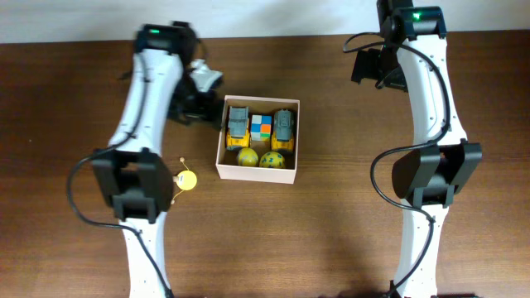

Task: Pack container
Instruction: 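Lift the left gripper out and move it over the yellow stick toy, then lower the left gripper and align it on the wooden stick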

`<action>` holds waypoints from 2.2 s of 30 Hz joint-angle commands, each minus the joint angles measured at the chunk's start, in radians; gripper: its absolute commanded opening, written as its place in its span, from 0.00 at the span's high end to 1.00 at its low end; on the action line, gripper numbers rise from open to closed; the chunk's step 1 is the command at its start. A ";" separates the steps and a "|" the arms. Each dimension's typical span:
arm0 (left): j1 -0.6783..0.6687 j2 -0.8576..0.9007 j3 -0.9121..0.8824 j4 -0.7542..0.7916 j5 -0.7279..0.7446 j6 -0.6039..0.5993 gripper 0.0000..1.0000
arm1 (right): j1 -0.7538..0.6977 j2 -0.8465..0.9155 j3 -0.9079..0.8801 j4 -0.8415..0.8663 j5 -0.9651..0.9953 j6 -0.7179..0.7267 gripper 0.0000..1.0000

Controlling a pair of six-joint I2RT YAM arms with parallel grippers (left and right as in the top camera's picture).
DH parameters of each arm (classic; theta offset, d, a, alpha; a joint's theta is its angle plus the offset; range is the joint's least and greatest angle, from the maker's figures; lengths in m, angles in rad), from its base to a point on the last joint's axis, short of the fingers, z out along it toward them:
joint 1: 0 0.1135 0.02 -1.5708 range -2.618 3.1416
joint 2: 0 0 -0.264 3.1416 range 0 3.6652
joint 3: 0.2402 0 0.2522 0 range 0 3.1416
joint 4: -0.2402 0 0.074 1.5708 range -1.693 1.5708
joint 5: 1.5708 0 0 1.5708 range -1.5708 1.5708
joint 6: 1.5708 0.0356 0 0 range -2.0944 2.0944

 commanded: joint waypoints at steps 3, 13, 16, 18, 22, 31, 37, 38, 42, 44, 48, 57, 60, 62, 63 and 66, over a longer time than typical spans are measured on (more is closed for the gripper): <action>0.120 -0.073 0.018 -0.005 -0.023 -0.051 0.05 | -0.003 -0.015 0.001 0.019 0.005 0.008 0.01; 0.116 -0.187 0.014 -0.005 -0.225 -0.180 0.01 | -0.003 -0.015 0.001 0.025 0.005 0.008 0.01; 0.116 -0.261 -0.003 -0.005 -0.267 -0.229 0.01 | -0.003 -0.015 0.001 0.023 0.005 0.007 0.01; 0.119 -0.319 -0.038 -0.005 -0.293 -0.260 0.01 | -0.003 -0.015 0.001 0.008 0.005 0.007 0.01; 0.119 -0.434 -0.173 -0.005 -0.350 -0.325 0.01 | -0.003 -0.015 0.001 -0.040 0.005 0.004 0.01; 0.119 -0.621 -0.807 0.305 -0.378 -0.462 0.01 | -0.003 -0.015 0.001 -0.053 0.005 0.004 0.01; 0.119 -0.617 -1.083 0.619 -0.318 -0.462 0.01 | -0.003 -0.015 0.001 -0.053 0.005 0.004 0.01; 0.119 -0.617 -1.106 0.653 -0.318 -0.462 0.01 | -0.003 -0.015 0.001 -0.053 0.005 0.004 0.01; 0.119 -0.617 -1.147 0.766 -0.318 -0.505 0.01 | -0.003 -0.015 0.001 -0.053 0.005 0.004 0.01; 0.119 -0.617 -1.155 0.808 -0.318 -0.611 0.00 | -0.003 -0.015 0.001 -0.053 0.005 0.004 0.01; 0.119 -0.608 -1.165 0.855 -0.318 -0.896 0.04 | -0.003 -0.015 0.001 -0.053 0.005 0.004 0.01; 0.118 -0.515 -1.173 0.883 -0.287 -1.210 0.18 | -0.003 -0.015 0.001 -0.053 0.005 0.004 0.01; 0.118 -0.475 -1.179 0.879 -0.264 -1.271 0.21 | -0.003 -0.015 0.001 -0.053 0.005 0.004 0.01; 0.118 -0.457 -1.179 0.879 -0.251 -1.271 0.21 | -0.003 -0.015 0.001 -0.053 0.005 0.004 0.01; 0.119 -0.450 -1.179 0.876 -0.241 -1.271 0.21 | -0.003 -0.015 0.001 -0.053 0.005 0.004 0.01; 0.119 -0.445 -1.179 0.859 -0.227 -1.286 0.21 | -0.003 -0.015 0.001 -0.053 0.005 0.004 0.01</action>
